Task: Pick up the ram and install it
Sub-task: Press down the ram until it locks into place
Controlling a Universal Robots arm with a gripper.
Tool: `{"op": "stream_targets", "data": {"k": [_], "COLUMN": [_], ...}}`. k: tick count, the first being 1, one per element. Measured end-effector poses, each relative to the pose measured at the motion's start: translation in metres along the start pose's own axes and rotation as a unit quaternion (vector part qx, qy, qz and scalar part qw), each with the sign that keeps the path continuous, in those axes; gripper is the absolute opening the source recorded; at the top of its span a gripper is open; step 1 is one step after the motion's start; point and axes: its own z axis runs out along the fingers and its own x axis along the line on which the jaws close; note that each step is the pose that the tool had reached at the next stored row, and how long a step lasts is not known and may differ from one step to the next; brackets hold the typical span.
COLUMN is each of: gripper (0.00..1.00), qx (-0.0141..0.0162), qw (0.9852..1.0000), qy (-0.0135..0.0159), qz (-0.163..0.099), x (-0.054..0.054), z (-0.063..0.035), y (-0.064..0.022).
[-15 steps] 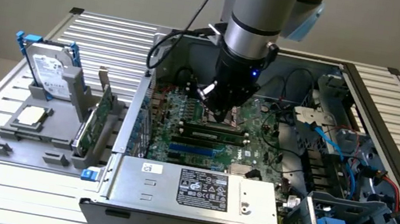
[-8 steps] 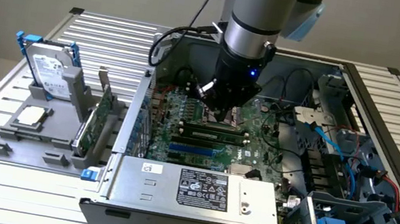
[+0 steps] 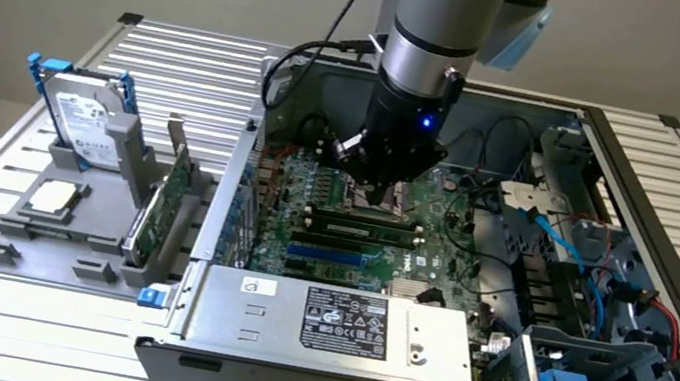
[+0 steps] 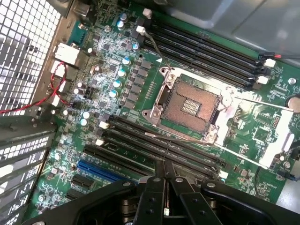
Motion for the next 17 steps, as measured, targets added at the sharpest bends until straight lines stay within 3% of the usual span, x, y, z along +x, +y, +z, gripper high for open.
{"op": "stream_targets", "data": {"k": [9,17], "gripper": [0.11,0.11], "qx": [-0.0020,-0.0037], "qw": [0.9984,0.9943], "qy": [-0.0019,-0.0038], "qz": [0.056,0.106], "x": [0.0001,0.0002], "z": [-0.0045,-0.0082], "y": [0.0002,0.0003]}}
